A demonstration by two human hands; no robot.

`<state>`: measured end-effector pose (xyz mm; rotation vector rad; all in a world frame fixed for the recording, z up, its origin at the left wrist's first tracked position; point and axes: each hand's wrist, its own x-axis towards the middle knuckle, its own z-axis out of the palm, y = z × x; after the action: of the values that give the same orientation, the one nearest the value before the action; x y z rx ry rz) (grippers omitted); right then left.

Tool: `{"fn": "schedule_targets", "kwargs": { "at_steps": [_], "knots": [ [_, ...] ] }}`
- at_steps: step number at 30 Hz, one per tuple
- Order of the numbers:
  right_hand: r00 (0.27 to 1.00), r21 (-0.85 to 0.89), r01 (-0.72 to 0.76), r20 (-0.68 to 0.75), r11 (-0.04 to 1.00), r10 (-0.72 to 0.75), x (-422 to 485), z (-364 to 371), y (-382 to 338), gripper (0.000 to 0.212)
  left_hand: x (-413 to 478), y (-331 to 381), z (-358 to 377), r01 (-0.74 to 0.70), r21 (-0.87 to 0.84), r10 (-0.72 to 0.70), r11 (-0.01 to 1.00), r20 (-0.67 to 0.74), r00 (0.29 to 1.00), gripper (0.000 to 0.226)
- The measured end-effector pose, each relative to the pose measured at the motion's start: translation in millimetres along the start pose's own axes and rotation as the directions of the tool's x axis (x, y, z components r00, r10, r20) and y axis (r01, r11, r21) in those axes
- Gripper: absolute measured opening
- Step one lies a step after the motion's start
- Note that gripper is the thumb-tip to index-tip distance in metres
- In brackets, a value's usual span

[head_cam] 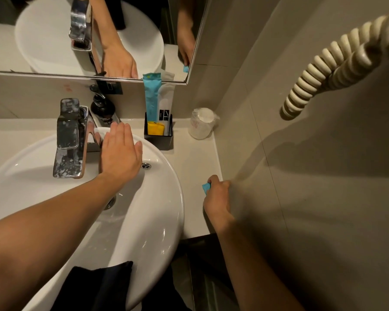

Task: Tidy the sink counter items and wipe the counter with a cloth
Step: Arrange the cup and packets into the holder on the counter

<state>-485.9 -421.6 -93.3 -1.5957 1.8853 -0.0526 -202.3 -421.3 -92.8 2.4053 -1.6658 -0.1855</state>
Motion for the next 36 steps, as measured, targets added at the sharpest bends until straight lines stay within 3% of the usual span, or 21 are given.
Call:
{"fn": "schedule_targets", "kwargs": {
  "at_steps": [4,6,10,13,15,20,25,32,36],
  "knots": [
    [0.998,-0.022,-0.052,-0.033,0.998,0.051,6.4,-5.0,-14.2,0.036,0.4,-0.3,-0.3,0.005,0.002,-0.005,1.000,0.017,1.000,0.061],
    [0.998,-0.023,-0.016,-0.053,1.000,0.015,15.6,-11.6,-23.5,0.022,0.7,-0.1,-0.4,0.007,0.015,-0.008,1.000,0.026,1.000,0.061],
    [0.990,0.275,0.111,-0.114,0.955,-0.082,28.4,-36.7,-67.4,0.013,0.4,0.9,-0.4,0.010,0.018,-0.010,1.000,0.024,1.000,0.063],
    [0.964,0.506,0.257,-0.188,0.823,-0.186,34.8,-56.4,-111.0,0.015,0.5,-0.1,0.3,0.010,0.026,-0.011,1.000,0.031,0.999,0.063],
    [0.934,0.567,0.357,-0.237,0.742,-0.268,39.8,-67.2,-137.5,0.017,0.7,-0.7,0.8,0.007,0.023,-0.007,1.000,0.031,1.000,0.063],
    [0.898,0.593,0.432,-0.213,0.680,-0.384,60.5,-63.5,-178.3,0.012,1.7,0.2,2.1,0.013,0.014,-0.013,1.000,0.020,1.000,0.062],
    [0.902,0.494,0.416,-0.115,0.764,-0.417,72.4,-36.2,-181.1,0.011,1.4,-0.1,3.6,0.020,0.020,-0.021,1.000,0.019,1.000,0.061],
    [0.907,0.505,0.403,-0.106,0.763,-0.409,81.6,-30.9,-187.1,0.014,1.3,1.4,5.2,0.028,0.016,-0.028,0.999,0.005,1.000,0.065],
    [0.903,0.405,0.414,-0.073,0.816,-0.422,84.9,-24.1,-183.5,0.012,0.7,2.1,4.0,0.032,0.032,-0.032,0.999,0.004,0.999,0.063]
  ]
}}
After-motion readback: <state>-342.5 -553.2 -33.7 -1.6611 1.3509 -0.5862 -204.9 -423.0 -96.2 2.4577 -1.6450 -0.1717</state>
